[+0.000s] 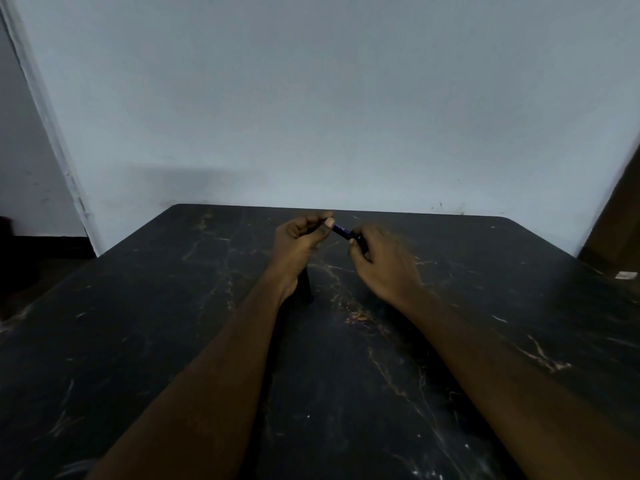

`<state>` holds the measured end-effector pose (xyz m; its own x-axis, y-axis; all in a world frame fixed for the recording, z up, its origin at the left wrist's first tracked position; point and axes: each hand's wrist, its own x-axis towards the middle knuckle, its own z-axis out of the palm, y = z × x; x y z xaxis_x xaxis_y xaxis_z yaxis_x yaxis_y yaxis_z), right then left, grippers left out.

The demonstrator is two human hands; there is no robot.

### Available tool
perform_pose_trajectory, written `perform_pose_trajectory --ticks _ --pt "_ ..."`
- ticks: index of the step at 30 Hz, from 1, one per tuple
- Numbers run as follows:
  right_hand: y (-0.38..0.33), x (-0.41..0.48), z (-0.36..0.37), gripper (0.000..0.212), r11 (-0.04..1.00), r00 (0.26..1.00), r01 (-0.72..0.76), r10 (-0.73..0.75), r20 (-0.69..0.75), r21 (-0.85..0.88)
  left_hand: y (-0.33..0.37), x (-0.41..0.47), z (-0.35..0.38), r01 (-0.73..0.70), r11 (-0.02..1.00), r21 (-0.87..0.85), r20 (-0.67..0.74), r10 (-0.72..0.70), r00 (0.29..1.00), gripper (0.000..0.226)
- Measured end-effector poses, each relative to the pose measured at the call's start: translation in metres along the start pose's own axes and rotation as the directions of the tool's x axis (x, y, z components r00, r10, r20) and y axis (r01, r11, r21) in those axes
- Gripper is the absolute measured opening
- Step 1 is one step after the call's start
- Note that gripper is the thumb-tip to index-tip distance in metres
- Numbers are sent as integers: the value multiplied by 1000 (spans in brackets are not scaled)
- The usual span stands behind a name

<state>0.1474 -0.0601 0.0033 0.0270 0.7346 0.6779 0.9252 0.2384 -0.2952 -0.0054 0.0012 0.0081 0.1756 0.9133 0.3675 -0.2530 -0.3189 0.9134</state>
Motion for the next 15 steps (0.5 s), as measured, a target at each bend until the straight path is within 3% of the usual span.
perform_pose_trajectory --ticks 15 --pt "-2 0 -4 19 998 999 38 -39 -20 -43 0 1 1 5 1000 -23 33 -4 999 26"
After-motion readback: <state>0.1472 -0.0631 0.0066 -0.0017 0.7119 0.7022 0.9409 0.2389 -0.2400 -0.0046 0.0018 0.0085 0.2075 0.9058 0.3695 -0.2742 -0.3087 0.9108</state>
